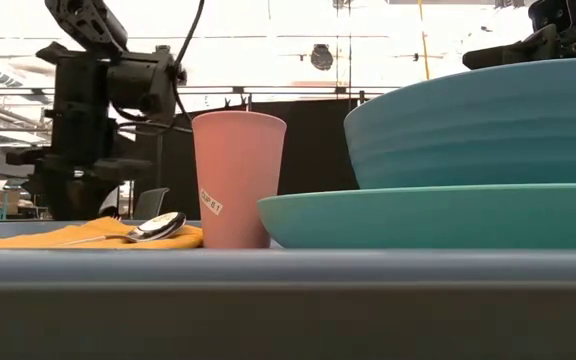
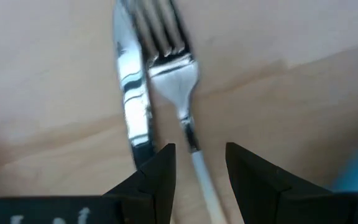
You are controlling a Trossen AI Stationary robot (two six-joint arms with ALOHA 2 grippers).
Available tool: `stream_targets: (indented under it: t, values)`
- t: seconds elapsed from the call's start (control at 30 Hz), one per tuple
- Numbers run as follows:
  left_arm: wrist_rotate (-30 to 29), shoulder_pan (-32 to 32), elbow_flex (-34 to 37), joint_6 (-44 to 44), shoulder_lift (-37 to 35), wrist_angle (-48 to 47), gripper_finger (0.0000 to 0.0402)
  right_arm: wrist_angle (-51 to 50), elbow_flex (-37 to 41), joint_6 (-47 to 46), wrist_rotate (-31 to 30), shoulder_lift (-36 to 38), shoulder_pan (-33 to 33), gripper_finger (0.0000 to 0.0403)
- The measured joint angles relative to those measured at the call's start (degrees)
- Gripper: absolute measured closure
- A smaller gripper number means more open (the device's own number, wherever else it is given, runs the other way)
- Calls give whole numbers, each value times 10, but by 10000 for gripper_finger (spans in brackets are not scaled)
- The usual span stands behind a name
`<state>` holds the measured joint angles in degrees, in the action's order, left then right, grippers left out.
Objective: Set up tray
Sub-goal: Put the orange fork to the left of the orange spoon on top of the yellow table napkin on the blue serving tray
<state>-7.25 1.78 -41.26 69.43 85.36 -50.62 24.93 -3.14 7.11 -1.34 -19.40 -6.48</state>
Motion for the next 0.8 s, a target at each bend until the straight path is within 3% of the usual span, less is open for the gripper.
stream_targets:
  t: [0.43,0.53,0.7,0.8]
  values:
    - [8,0,40,15,-3,57,264,0,0,0,0,0,0,403]
    - [10,-1,39,14,-2,60,295,1,0,0,0,0,0,403]
    - [11,-5,39,11,-1,64,380,0,0,0,0,0,0,403]
    - [11,-7,39,12,-1,63,383,1,0,0,0,0,0,403]
